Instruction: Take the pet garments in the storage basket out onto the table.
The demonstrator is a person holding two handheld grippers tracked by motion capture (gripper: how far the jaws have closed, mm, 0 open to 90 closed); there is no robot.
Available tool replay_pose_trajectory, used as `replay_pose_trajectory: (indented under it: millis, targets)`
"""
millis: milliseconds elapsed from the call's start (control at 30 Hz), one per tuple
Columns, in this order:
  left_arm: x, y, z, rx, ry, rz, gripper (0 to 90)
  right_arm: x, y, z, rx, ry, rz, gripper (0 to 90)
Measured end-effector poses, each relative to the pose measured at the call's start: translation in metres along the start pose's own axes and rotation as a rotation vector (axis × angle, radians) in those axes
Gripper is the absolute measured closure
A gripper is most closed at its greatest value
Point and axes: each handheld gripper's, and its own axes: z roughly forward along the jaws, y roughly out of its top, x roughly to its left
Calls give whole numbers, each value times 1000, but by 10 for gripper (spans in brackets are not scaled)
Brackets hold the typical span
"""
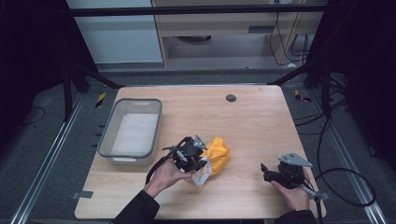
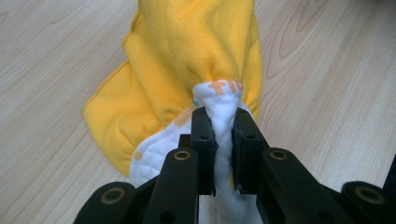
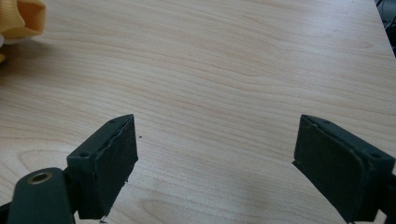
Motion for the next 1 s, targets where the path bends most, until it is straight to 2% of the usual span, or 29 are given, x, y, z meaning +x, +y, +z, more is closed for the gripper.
replay_pose_trajectory:
  millis: [233, 467, 767, 1000]
  targets:
    - [-4, -2, 11, 14, -9, 18, 779, 0, 0, 0, 2, 0, 3, 132]
    - [-6, -4, 17, 21, -21, 17, 736, 0, 0, 0, 4, 0, 3, 132]
    - [-6, -6, 17, 7, -26, 12, 592, 1, 0, 0, 5, -1, 1, 132]
    - [-5, -8, 9, -28, -21, 3, 487, 1, 0, 0, 5, -2, -1, 130]
